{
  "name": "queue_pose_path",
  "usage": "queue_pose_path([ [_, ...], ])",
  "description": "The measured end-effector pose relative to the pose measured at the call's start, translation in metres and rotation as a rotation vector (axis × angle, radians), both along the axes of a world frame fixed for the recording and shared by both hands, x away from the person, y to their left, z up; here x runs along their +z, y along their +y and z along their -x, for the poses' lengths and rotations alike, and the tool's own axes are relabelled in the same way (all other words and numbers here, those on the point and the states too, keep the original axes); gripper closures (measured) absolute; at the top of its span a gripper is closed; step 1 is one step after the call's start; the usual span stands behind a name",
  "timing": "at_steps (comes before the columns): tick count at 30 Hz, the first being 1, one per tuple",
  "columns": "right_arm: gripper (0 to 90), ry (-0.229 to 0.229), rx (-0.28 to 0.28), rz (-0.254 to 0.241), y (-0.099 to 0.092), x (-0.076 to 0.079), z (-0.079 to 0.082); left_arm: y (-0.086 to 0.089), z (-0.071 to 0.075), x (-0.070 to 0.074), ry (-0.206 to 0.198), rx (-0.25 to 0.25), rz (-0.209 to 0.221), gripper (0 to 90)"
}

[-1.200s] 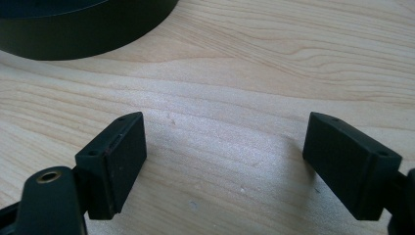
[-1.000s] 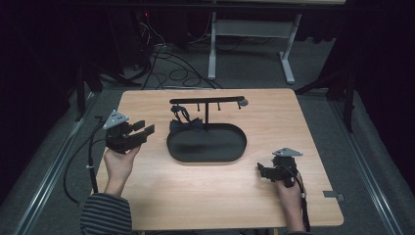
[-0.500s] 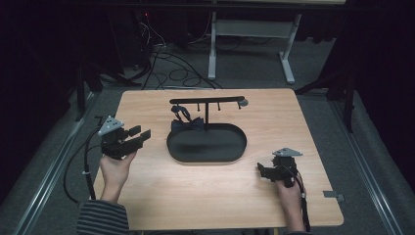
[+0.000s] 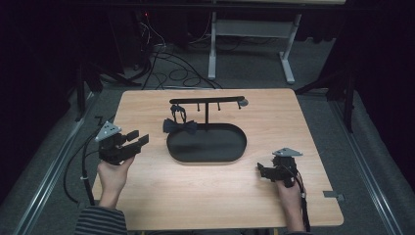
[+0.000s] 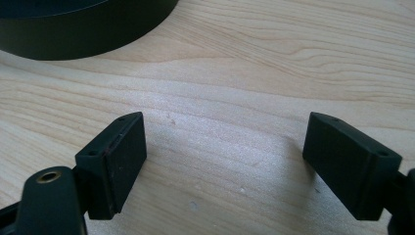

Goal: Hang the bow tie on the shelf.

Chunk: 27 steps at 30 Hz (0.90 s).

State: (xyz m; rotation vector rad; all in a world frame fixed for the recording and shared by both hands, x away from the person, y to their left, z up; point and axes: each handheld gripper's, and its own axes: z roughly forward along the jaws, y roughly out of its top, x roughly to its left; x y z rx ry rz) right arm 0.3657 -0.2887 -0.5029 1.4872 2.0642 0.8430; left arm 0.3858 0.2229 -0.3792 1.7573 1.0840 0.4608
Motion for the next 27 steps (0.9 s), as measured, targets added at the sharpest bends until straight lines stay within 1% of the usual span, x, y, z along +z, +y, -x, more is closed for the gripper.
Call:
queue_pose_path([
  [9,17.4,0.0,0.002,0.001,0.0,0.0,0.0,0.001,0.008,-0.004,0.002,-0.002,0.008,51.7],
  [12,17.4,0.001,0.001,0.0,0.0,0.0,0.0,0.001,0.01,-0.006,0.006,-0.001,0.001,51.7],
  [18,17.4,0.001,0.001,0.0,0.0,0.0,0.0,0.002,0.014,-0.008,0.009,-0.001,0.008,51.6],
  [27,17.4,-0.002,0.003,0.001,0.0,0.0,0.0,0.002,0.019,-0.011,0.014,-0.004,0.006,50.9],
])
